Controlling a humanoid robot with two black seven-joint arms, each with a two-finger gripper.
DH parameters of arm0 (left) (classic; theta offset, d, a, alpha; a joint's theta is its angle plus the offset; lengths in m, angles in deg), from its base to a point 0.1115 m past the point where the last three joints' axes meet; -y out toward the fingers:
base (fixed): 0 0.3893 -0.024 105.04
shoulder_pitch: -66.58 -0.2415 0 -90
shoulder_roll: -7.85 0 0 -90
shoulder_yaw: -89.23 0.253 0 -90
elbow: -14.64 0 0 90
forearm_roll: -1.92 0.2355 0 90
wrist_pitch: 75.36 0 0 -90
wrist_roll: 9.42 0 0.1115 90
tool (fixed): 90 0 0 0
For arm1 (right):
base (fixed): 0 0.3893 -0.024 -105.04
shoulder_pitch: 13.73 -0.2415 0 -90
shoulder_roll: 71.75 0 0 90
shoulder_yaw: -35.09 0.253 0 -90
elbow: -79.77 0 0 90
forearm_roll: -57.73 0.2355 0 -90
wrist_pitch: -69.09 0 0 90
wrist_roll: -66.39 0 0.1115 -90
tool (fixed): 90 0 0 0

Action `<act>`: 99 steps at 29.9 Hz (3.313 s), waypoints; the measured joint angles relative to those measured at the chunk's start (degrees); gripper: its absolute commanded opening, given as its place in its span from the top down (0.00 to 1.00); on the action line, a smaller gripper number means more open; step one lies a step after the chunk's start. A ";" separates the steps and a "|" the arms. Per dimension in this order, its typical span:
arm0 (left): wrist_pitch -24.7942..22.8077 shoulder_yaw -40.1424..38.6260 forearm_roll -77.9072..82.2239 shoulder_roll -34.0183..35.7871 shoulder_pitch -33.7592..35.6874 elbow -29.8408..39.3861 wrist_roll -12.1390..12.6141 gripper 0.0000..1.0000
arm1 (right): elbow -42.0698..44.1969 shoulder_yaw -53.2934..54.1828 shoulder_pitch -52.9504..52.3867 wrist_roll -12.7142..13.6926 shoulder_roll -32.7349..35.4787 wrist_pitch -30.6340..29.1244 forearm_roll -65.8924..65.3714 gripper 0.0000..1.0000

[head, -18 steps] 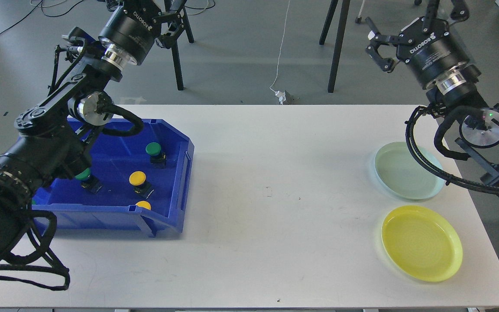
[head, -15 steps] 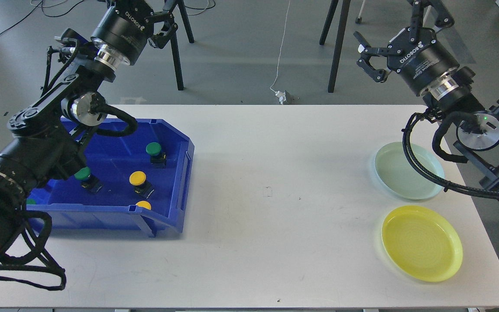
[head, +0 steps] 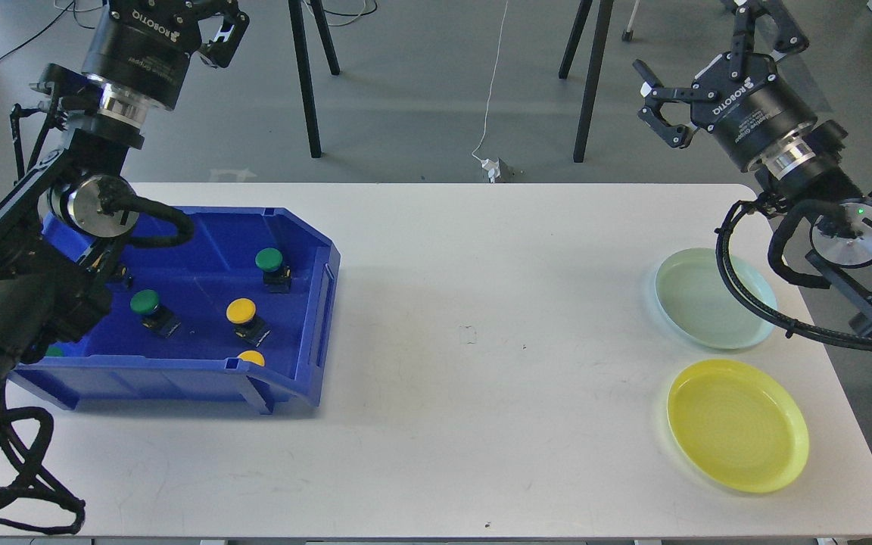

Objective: Pass button and place on color plate
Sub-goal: 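Move the left gripper down into the blue bin toward a yellow button, then grasp the yellow-capped button in the bin with the left gripper, then lift the yellow button and raise it toward the approaching right gripper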

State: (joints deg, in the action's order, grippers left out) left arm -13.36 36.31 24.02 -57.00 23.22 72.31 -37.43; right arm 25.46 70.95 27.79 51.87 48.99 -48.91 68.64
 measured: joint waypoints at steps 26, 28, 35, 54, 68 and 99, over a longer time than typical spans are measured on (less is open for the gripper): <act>0.00 74.70 71.30 12.46 29.63 1.64 0.00 0.01 | -0.01 0.20 3.90 -0.43 6.70 2.24 -0.02 0.00; 0.00 74.71 71.33 11.42 28.74 -0.45 0.00 0.01 | 0.01 0.21 3.92 -0.43 6.69 2.24 -0.02 0.00; 0.00 74.75 71.33 8.68 26.10 -6.76 0.00 0.01 | 0.09 0.21 4.00 -0.43 6.62 2.23 -0.02 0.00; 0.00 74.82 72.90 5.64 21.47 -14.69 0.00 0.26 | -0.01 0.27 5.08 -0.43 6.61 2.20 -0.02 0.00; 0.01 74.84 73.00 5.54 21.23 -14.87 0.00 0.60 | -0.01 0.36 6.48 -0.52 6.59 2.16 -0.02 0.00; 0.00 40.76 24.11 10.12 16.12 7.24 0.02 0.93 | -25.49 -5.61 8.46 -12.52 9.57 22.93 -24.88 0.00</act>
State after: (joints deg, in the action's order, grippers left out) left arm -13.36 77.07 48.13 -46.88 39.34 79.55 -37.41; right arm -0.03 65.34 36.25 39.35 58.56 -25.98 43.77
